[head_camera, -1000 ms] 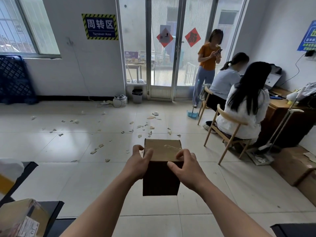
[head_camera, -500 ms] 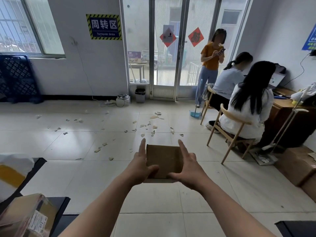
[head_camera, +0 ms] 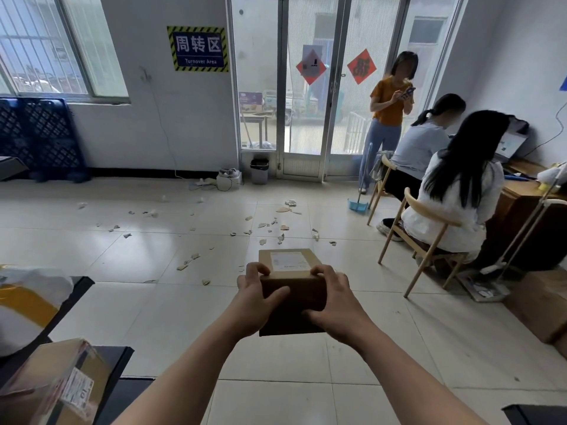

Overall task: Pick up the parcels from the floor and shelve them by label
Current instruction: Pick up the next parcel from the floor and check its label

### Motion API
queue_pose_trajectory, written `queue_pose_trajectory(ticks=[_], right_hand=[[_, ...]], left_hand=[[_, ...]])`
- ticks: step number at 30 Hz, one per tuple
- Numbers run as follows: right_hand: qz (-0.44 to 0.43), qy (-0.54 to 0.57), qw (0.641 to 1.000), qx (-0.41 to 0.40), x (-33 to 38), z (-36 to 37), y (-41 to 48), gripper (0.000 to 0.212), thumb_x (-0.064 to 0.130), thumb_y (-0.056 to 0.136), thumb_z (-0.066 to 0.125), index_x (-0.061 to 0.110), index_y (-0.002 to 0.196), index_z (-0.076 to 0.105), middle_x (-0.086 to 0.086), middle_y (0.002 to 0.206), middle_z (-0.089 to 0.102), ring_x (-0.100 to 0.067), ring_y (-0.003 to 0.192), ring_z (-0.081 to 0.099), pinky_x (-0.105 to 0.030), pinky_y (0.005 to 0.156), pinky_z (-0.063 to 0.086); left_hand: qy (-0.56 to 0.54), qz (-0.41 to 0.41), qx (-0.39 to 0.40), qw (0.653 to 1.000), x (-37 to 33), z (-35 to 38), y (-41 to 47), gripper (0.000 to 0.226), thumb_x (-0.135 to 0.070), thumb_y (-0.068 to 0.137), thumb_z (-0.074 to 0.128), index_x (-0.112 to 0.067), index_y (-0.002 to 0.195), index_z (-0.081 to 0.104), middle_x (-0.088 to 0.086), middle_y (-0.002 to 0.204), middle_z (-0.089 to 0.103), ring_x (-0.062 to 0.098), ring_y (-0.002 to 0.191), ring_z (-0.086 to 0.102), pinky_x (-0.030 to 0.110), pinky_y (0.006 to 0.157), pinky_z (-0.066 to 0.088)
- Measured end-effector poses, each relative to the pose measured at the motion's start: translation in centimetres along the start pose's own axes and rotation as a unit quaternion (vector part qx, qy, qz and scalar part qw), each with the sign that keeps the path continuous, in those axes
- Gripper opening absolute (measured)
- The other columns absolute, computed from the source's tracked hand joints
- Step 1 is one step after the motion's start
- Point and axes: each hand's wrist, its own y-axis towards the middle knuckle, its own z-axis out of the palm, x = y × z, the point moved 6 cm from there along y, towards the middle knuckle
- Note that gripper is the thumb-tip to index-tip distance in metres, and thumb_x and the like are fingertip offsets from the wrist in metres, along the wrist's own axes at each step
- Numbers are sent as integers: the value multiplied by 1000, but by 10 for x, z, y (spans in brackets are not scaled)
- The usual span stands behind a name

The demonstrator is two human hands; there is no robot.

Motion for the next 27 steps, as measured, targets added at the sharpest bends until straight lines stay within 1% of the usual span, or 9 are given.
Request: queue_pose_trajectory(ticks=[3,8,13,15,17,19,20,23,27], right_hand=[[-17,3,1000,1,-1,-3,3,64,19,73,70,43,118,32,4,124,29,-20,101,51,-33,86,55],[-37,0,999,6,-3,-12,9,63,18,74,69,41,121,34,6,129,27,-18,103,50,-27,84,52],[-32,19,999,17,-9,-24,18,53,20,78,62,40,118,36,5,124,29,-15,98,51,-25,79,53],[-21,50,998,19,-10,-29,22,47,19,79,59,39,116,38,4,122,30,-9,93,50,-22,73,53],[-18,66,998,18,-8,-34,26,46,17,80,57,37,118,39,4,122,29,-5,91,46,-13,67,47],[-19,70,997,22,-6,-37,30,48,15,82,54,33,123,38,6,124,25,-7,96,43,-9,61,42],[-20,73,997,24,-5,-38,31,48,14,84,52,31,126,37,7,125,23,-9,99,41,-9,61,41],[-22,98,995,18,0,-46,35,45,14,88,46,27,131,40,6,125,23,-13,105,38,-10,69,37],[-28,126,992,-3,4,-58,41,39,17,94,34,24,131,47,3,124,31,-13,115,40,-23,94,36]], left_hand=[[-8,-19,-14,1000,-4,2,3,33,-38,92,54,-25,112,31,8,121,35,23,101,48,34,87,52],[-16,-40,-32,999,-10,8,8,26,-37,94,50,-22,108,34,8,118,36,22,101,46,42,93,51],[-16,-44,-47,998,-16,15,15,25,-36,94,51,-21,108,36,9,120,39,22,103,48,39,97,46],[-15,-43,-56,997,-19,15,18,23,-37,93,52,-23,103,38,8,120,44,22,103,52,43,95,49],[0,-39,-69,997,-23,15,21,23,-40,91,54,-23,97,40,7,118,53,21,101,56,40,86,52],[21,-41,-87,995,-29,15,24,28,-42,89,57,-19,96,43,5,112,59,21,96,58,34,76,51],[23,-45,-97,994,-32,15,25,32,-44,88,59,-17,96,44,4,110,60,21,95,58,35,76,51],[-1,-58,-111,992,-38,18,29,45,-56,77,66,-20,95,45,1,107,61,20,94,61,43,82,55],[-2,-80,-114,990,-43,22,33,75,-70,55,73,-22,105,43,-3,109,58,19,95,61,42,83,56]])
